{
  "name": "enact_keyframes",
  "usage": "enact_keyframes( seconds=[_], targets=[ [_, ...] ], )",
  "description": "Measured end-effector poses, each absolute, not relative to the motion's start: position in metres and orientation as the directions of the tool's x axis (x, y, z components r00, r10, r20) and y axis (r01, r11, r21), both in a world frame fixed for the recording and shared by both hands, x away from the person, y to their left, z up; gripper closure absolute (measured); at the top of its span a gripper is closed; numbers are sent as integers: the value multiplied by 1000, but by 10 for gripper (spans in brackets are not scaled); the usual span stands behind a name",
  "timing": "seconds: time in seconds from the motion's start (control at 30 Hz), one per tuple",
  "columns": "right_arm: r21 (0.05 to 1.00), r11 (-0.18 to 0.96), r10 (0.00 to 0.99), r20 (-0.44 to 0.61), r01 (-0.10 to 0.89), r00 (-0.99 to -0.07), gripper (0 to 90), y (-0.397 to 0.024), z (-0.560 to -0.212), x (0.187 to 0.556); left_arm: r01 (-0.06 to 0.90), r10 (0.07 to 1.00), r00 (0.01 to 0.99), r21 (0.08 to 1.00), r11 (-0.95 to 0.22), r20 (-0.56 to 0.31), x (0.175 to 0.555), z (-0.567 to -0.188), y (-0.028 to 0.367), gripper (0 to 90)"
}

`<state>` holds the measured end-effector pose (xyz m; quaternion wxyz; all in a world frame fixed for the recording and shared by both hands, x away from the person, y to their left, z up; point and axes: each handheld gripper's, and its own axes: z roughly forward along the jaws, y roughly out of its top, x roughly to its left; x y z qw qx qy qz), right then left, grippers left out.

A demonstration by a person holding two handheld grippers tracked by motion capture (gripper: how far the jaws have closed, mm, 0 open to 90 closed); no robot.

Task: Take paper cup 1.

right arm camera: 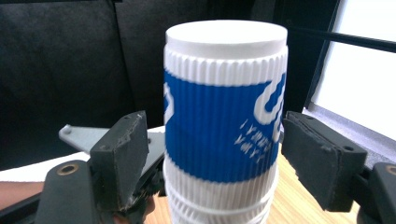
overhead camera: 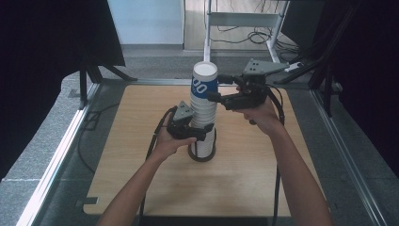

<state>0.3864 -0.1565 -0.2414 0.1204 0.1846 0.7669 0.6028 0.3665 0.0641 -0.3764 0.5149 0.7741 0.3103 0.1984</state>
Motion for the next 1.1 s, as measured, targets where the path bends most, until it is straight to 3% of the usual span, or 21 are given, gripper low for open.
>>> enact_keyframes(
  seconds=[0.6,1.1],
  targets=[
    [968,212,418,36,136,-908,224,-131,-226,406,277,683,730,919,-282,-10,367,-376,63,127],
    [967,221,440,20,130,-898,268,-125,-226,406,277,685,728,918,-284,-8,367,-376,62,127]
  ],
)
